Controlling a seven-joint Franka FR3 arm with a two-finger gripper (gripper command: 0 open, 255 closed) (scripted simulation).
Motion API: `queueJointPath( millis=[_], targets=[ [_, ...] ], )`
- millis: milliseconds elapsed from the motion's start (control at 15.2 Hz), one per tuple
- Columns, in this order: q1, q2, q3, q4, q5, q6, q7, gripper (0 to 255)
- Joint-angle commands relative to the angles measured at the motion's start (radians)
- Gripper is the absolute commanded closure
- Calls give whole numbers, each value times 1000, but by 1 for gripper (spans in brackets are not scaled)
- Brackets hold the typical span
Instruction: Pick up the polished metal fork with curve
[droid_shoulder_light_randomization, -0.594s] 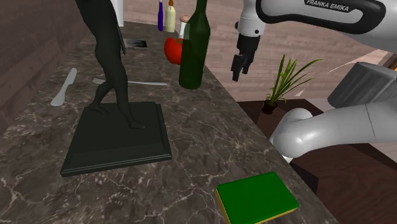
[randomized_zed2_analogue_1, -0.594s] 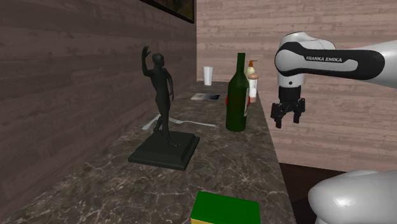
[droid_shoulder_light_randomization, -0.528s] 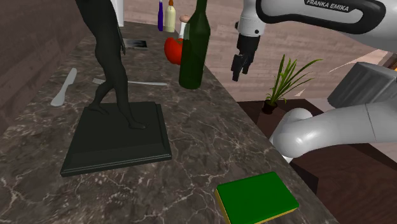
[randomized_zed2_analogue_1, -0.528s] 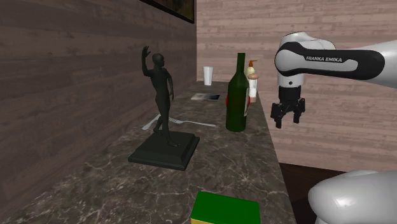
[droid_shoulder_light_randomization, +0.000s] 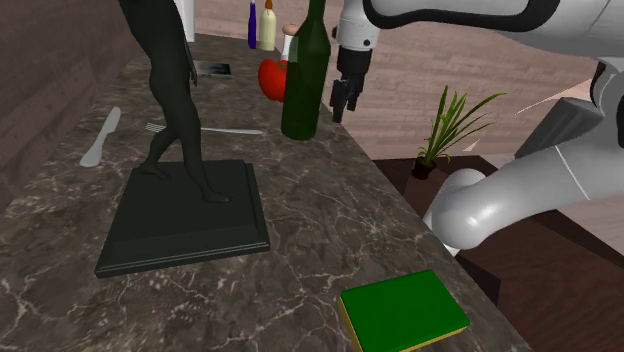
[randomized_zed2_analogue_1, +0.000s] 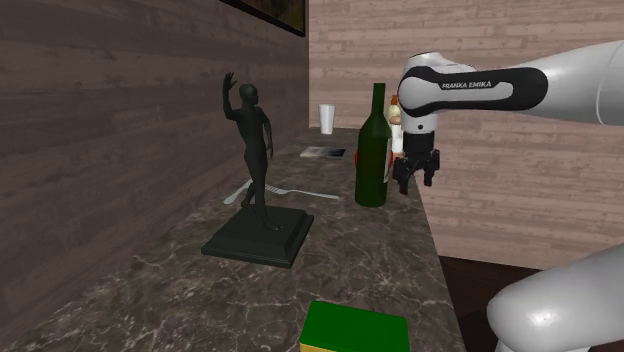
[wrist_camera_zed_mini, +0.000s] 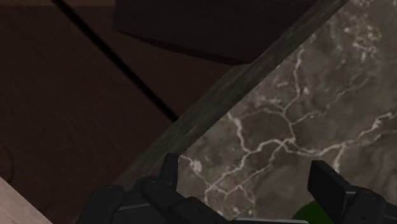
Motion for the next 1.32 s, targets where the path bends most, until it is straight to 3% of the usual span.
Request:
queueJointPath(
  millis=[0,660,1254],
  targets=[
    [18,65,15,33,12,38,-8,0],
    [96,363,98,289,45,115,-46,0],
    [167,636,178,592,26,114,-67,0]
  ],
)
